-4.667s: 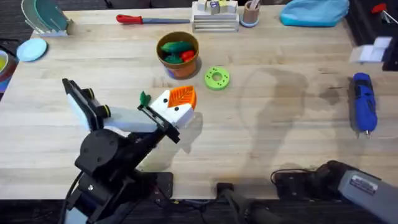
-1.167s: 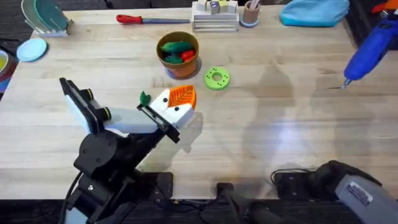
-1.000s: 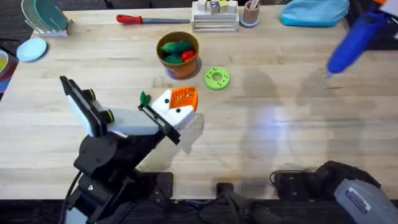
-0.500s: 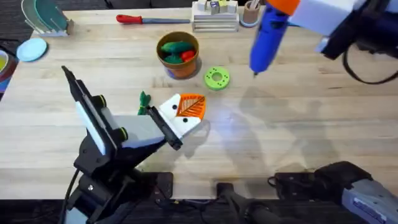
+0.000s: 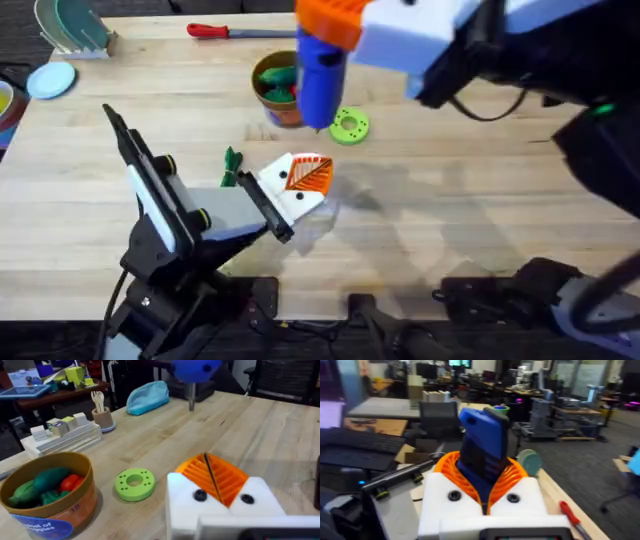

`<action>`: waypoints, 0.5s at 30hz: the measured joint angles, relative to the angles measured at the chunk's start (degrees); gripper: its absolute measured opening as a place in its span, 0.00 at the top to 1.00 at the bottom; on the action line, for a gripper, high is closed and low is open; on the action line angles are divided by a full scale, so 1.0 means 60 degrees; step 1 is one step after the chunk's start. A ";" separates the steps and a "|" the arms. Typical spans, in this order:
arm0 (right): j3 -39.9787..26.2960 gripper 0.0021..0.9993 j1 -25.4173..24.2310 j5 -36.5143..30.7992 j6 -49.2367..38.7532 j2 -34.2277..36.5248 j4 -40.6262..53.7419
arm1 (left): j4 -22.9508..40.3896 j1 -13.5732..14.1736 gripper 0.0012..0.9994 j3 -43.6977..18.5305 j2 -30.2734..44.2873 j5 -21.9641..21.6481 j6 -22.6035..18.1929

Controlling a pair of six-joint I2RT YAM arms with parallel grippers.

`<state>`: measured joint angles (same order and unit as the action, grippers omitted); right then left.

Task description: Pick up the gripper from the table and insert it into the empty holder that is missing its gripper. Then pick up a screw, insert it into the mounting hole, and use the screwdriver to tighten it. Finally, clean up the table by picking up the vegetable and placing it into the bucket.

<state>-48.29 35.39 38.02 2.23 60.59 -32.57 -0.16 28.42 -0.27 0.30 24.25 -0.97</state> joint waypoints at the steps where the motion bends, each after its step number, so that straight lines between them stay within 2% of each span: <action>1: 0.0000 0.98 0.0125 0.0010 0.0091 0.0125 -0.0160 | -0.0004 0.0000 0.99 0.0000 0.0000 0.0000 -0.0006; 8: 0.0000 0.98 0.1157 0.0111 0.0351 0.0886 -0.0950 | 0.0000 0.0000 0.99 0.0000 0.0002 0.0004 -0.0025; 15: 0.0000 0.98 0.1555 0.0142 0.0413 0.1219 -0.1039 | -0.0007 0.0000 0.99 0.0000 0.0000 0.0004 0.0028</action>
<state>-48.29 44.72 38.87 4.71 67.90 -38.81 -0.21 28.42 -0.27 0.30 24.27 -0.81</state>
